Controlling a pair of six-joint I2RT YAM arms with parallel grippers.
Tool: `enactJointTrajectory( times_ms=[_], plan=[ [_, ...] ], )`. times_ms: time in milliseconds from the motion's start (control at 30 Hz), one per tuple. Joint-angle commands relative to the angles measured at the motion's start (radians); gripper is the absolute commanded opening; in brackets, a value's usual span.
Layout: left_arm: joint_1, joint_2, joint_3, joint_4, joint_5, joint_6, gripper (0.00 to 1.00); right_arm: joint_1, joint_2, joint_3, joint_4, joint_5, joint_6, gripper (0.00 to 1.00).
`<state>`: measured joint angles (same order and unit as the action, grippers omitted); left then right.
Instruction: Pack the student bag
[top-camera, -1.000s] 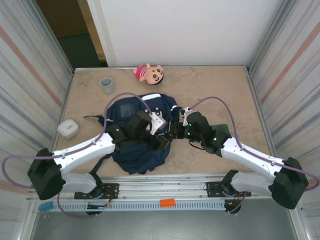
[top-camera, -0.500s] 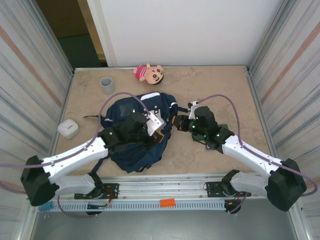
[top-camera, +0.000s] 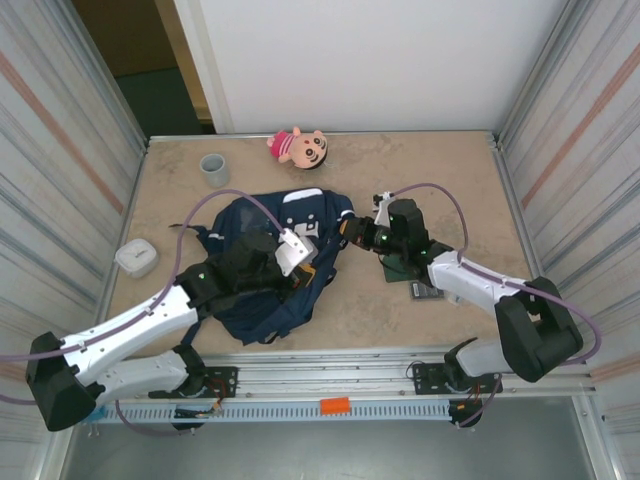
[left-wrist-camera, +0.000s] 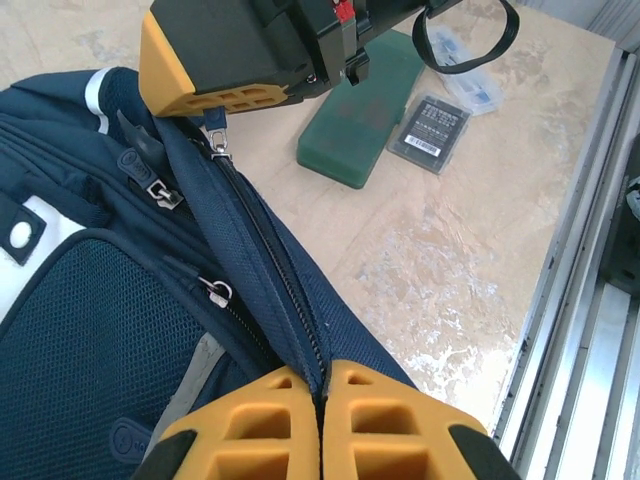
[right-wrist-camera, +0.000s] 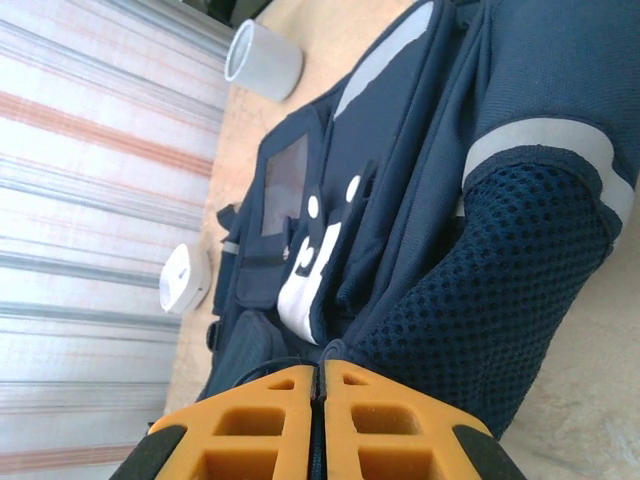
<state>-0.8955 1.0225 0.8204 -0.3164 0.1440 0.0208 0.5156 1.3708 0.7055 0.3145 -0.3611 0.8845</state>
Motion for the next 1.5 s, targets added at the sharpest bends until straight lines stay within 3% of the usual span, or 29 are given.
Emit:
enactJointTrajectory(
  times_ms=[0, 133, 200, 267, 367, 467, 700, 933, 1133, 1300, 1467],
  plan=[
    [-0.006, -0.087, 0.024, -0.006, 0.026, 0.034, 0.0, -0.08, -0.011, 0.018, -0.02, 0.245, -0.038, 0.0],
    [-0.006, -0.081, 0.004, 0.035, -0.028, 0.012, 0.0, -0.074, -0.081, 0.014, -0.101, 0.242, -0.074, 0.03],
    [-0.004, -0.077, 0.0, 0.049, -0.067, -0.001, 0.07, -0.07, -0.116, 0.014, -0.14, 0.213, -0.096, 0.18],
    [-0.004, -0.069, -0.003, 0.058, -0.098, -0.013, 0.28, -0.064, -0.167, 0.015, -0.203, 0.194, -0.126, 0.31],
    [0.0, -0.063, 0.003, 0.073, -0.127, -0.055, 0.59, -0.057, -0.26, 0.027, -0.335, 0.201, -0.175, 0.39],
    [0.037, -0.064, 0.024, 0.056, -0.124, -0.124, 0.69, -0.053, -0.338, 0.054, -0.475, 0.211, -0.216, 0.42],
    [0.235, -0.071, 0.065, -0.107, -0.122, -0.369, 0.74, -0.007, -0.413, 0.095, -0.617, 0.216, -0.224, 0.46],
    [0.455, -0.07, -0.097, -0.181, -0.114, -0.649, 0.75, 0.151, -0.223, 0.078, -0.526, 0.243, -0.143, 0.47],
    [0.474, -0.051, -0.285, -0.059, -0.127, -0.75, 0.76, 0.236, 0.07, 0.106, -0.432, 0.236, -0.115, 0.45],
    [0.475, 0.005, -0.396, 0.079, -0.136, -0.809, 0.75, 0.203, 0.207, 0.105, -0.381, 0.246, -0.104, 0.45],
    [0.471, 0.066, -0.398, 0.143, -0.142, -0.807, 0.75, 0.123, 0.257, 0.126, -0.36, 0.222, -0.122, 0.45]
  ],
)
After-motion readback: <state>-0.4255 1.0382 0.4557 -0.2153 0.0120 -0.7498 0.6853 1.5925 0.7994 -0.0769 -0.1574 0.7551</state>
